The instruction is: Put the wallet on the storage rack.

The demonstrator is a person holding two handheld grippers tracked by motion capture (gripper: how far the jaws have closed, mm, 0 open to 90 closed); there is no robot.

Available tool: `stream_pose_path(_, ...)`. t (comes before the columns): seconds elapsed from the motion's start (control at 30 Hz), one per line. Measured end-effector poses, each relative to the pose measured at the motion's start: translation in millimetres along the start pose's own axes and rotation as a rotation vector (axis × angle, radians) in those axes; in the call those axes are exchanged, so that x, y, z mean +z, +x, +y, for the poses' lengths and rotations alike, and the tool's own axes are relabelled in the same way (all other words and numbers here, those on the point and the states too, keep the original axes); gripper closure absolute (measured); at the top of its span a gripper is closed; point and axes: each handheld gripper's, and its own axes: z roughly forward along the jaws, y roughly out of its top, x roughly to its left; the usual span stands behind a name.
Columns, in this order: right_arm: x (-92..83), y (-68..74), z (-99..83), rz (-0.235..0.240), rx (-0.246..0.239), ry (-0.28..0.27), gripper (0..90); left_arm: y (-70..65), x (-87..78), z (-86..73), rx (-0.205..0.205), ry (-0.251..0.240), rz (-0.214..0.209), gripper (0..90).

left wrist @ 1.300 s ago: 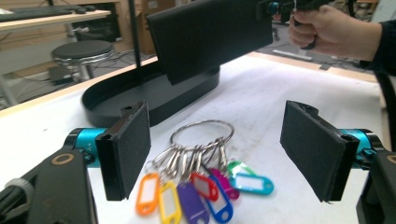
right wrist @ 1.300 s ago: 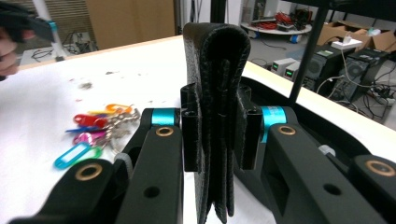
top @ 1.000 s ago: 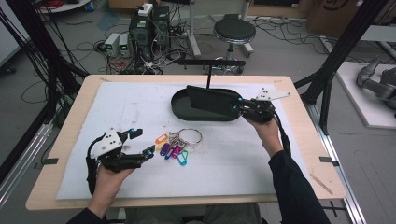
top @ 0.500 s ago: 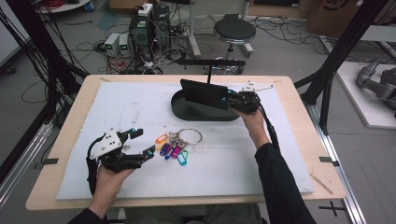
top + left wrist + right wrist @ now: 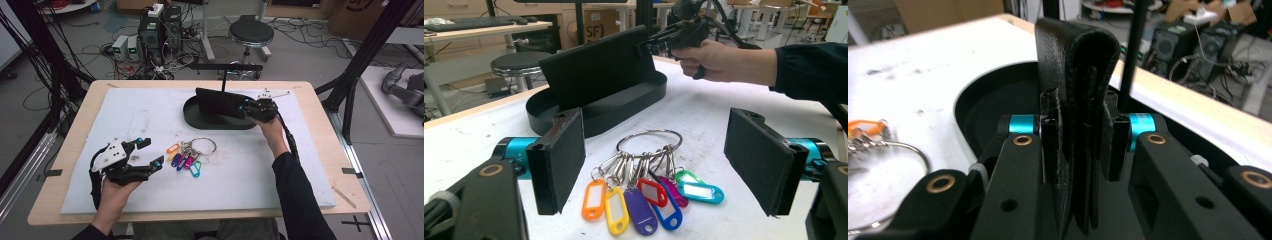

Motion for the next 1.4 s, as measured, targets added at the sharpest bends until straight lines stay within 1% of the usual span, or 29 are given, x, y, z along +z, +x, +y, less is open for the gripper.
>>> stream_pose_path(0.03,-0.7,-0.6,-0.5,-0.004,0.005,0.012,75.9,0.0,0.0,0.0,0.000,0.000,0.000,24.5)
stream_pose_path(0.13,-1.8,-2.6,-1.9,-0.023,-0.004,0.049,75.2,-0.3,1.0,0.1,0.002,-0.001,-0.002,24.5)
stream_pose_path(0.17,-1.8,-2.6,-1.9,-0.023,-0.004,0.049,75.2,-0.3,1.0,0.1,0.002,-0.001,-0.002,24.5)
stream_pose_path(0.2,-1.8,-3.7,-2.8,-0.045,-0.003,0.069,74.1,0.0,1.3,-0.1,0.003,0.001,-0.005,24.5)
stream_pose_path(0.27,-1.8,-5.0,-4.4,-0.069,0.006,0.101,73.3,-0.4,1.5,-0.3,0.002,0.001,-0.002,24.5)
stream_pose_path(0.33,-1.7,-6.6,-7.1,-0.081,0.016,0.128,72.9,-0.7,1.9,-0.5,0.003,0.000,-0.001,24.5)
stream_pose_path(0.37,-1.7,-6.6,-7.1,-0.081,0.016,0.128,72.9,-0.7,1.9,-0.5,0.003,0.000,-0.001,24.4)
stream_pose_path(0.43,-1.8,-7.1,-10.6,-0.088,0.035,0.141,72.1,-1.0,2.1,-0.4,0.005,0.002,0.001,24.5)
stream_pose_path(0.5,-1.2,-7.4,-11.7,-0.108,0.039,0.160,70.7,-1.0,2.3,-1.0,0.007,-0.001,0.002,24.5)
stream_pose_path(0.53,-1.0,-7.8,-12.6,-0.115,0.050,0.171,69.7,-0.9,2.3,-1.2,0.007,0.001,0.002,24.5)
stream_pose_path(0.63,-0.7,-8.6,-14.9,-0.122,0.060,0.178,68.3,-0.7,2.5,-1.5,0.006,0.003,0.003,24.5)
stream_pose_path(0.67,-0.4,-8.0,-14.7,-0.133,0.060,0.178,67.4,-0.6,2.9,-2.0,0.006,0.004,0.002,24.5)
stream_pose_path(0.8,-0.1,-6.5,-13.5,-0.176,0.052,0.188,61.9,-0.7,3.6,-2.7,0.009,0.010,0.000,24.5)
stream_pose_path(0.83,-0.2,-6.2,-13.3,-0.185,0.056,0.190,60.5,-0.7,3.6,-2.7,0.009,0.010,0.000,24.5)
stream_pose_path(0.87,-0.9,-6.1,-13.0,-0.197,0.056,0.198,56.9,-0.9,3.7,-2.9,0.013,0.013,0.000,24.5)
stream_pose_path(0.9,-0.9,-6.1,-13.0,-0.197,0.056,0.198,56.9,-0.9,3.7,-2.9,0.013,0.013,0.000,24.5)
stream_pose_path(0.93,-3.3,-5.8,-11.9,-0.231,0.065,0.210,47.5,-1.0,3.8,-3.0,0.016,0.014,-0.002,24.5)
stream_pose_path(0.97,-3.3,-5.8,-11.9,-0.231,0.065,0.210,47.5,-1.0,3.8,-3.0,0.016,0.014,-0.002,24.5)
stream_pose_path(1.0,-5.1,-6.0,-11.6,-0.239,0.066,0.208,46.1,-1.0,3.7,-3.1,0.019,0.016,-0.001,24.5)
stream_pose_path(1.03,-12.8,-7.2,-9.1,-0.240,0.095,0.192,41.7,-0.9,3.7,-3.2,0.018,0.016,-0.002,24.5)
stream_pose_path(1.07,-17.0,-7.5,-7.5,-0.239,0.101,0.185,40.8,-0.7,4.0,-3.3,0.017,0.015,0.000,24.5)
stream_pose_path(1.13,-26.0,-6.9,-3.7,-0.252,0.098,0.170,37.7,-0.4,4.4,-3.2,0.019,0.016,-0.003,24.5)
stream_pose_path(1.17,-29.8,-6.4,-2.1,-0.250,0.101,0.165,37.2,-0.6,4.8,-3.2,0.019,0.016,-0.001,24.5)
stream_pose_path(1.23,-40.1,-3.7,1.2,-0.252,0.090,0.145,36.3,-0.6,5.6,-3.2,0.021,0.018,0.000,24.5)
stream_pose_path(1.27,-47.1,-1.4,2.6,-0.244,0.080,0.130,35.9,-0.5,5.9,-3.3,0.021,0.019,-0.001,24.5)
stream_pose_path(1.33,-58.5,2.9,3.4,-0.234,0.065,0.117,35.1,-0.3,7.1,-3.7,0.023,0.023,0.000,24.5)
stream_pose_path(1.4,-70.4,7.9,3.2,-0.220,0.056,0.113,33.9,-0.1,8.4,-4.1,0.020,0.024,0.002,24.5)
